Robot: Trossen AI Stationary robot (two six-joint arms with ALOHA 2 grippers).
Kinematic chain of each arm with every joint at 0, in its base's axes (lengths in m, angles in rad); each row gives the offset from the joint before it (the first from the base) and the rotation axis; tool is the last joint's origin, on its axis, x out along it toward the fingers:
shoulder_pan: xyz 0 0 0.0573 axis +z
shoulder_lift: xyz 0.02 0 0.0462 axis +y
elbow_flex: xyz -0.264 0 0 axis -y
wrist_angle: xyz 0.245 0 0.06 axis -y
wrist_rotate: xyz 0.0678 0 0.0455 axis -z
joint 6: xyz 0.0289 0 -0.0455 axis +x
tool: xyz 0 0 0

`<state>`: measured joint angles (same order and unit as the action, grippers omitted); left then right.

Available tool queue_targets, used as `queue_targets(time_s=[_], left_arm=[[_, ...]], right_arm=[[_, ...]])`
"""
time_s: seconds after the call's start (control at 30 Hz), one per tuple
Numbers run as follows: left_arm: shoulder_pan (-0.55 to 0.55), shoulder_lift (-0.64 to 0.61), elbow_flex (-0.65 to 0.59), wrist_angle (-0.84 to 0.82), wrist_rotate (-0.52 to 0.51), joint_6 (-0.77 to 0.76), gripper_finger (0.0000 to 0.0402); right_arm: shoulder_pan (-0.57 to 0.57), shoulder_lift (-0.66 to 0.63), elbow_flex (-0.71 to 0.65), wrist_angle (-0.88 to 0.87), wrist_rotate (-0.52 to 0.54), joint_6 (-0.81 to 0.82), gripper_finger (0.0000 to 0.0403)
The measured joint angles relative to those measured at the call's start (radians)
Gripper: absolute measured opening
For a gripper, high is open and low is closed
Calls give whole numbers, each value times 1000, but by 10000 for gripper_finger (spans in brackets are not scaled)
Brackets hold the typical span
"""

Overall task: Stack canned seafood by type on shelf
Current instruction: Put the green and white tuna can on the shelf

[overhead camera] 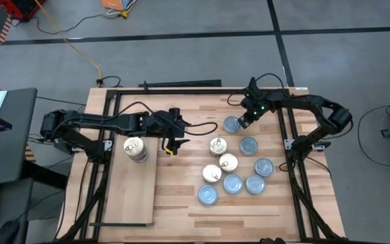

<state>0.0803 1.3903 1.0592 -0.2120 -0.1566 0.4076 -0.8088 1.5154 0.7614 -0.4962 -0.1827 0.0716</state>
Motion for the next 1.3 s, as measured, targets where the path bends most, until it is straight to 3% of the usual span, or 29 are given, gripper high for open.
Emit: queue_targets(time_s=[0.2,0.43,0.77,1.3], left_arm=[[0,0,0,-1,-4,0,288],[0,0,0,-2,-5,0,288],[0,0,0,0,-7,0,288],[0,0,0,-6,-32,18,288]], right_arm=[[-12,-21,12,-28,2,0,45],[61,-99,15,7,1,-17,83],[105,-56,-1,56,2,-30,152],[91,-55,-1,53,1,-30,86]])
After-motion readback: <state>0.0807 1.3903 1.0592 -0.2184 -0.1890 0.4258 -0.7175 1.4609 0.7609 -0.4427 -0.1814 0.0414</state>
